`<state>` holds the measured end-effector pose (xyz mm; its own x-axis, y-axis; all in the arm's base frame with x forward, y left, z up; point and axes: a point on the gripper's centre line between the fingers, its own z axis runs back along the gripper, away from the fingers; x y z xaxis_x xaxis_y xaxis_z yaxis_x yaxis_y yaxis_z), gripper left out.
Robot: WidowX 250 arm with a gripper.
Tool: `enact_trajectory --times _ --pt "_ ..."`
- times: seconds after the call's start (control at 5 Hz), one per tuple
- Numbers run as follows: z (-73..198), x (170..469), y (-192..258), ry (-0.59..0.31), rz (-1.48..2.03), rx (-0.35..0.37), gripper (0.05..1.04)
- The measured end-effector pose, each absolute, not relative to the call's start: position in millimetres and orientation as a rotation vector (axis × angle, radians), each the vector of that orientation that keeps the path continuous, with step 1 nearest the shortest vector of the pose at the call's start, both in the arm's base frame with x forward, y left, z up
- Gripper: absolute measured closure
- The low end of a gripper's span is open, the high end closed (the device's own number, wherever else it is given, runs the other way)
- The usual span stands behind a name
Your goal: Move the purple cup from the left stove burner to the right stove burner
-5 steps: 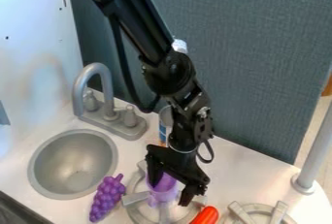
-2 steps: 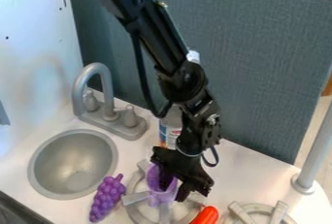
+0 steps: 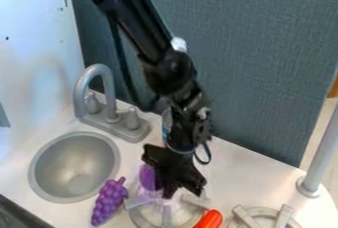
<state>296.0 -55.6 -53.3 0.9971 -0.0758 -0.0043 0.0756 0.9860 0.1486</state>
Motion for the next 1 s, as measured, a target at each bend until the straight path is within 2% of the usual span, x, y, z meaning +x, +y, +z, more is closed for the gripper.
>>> enact_trajectory --times 0.4,0.6,1.0 --pt "-25.6 280.3 -96.4 -0.036 -0.208 0.125 0.977" --pt "-21.6 265.8 -117.2 0.017 -0.336 0.125 0.977" --pt "-11.7 261.0 -179.1 0.074 -0.572 0.044 0.977"
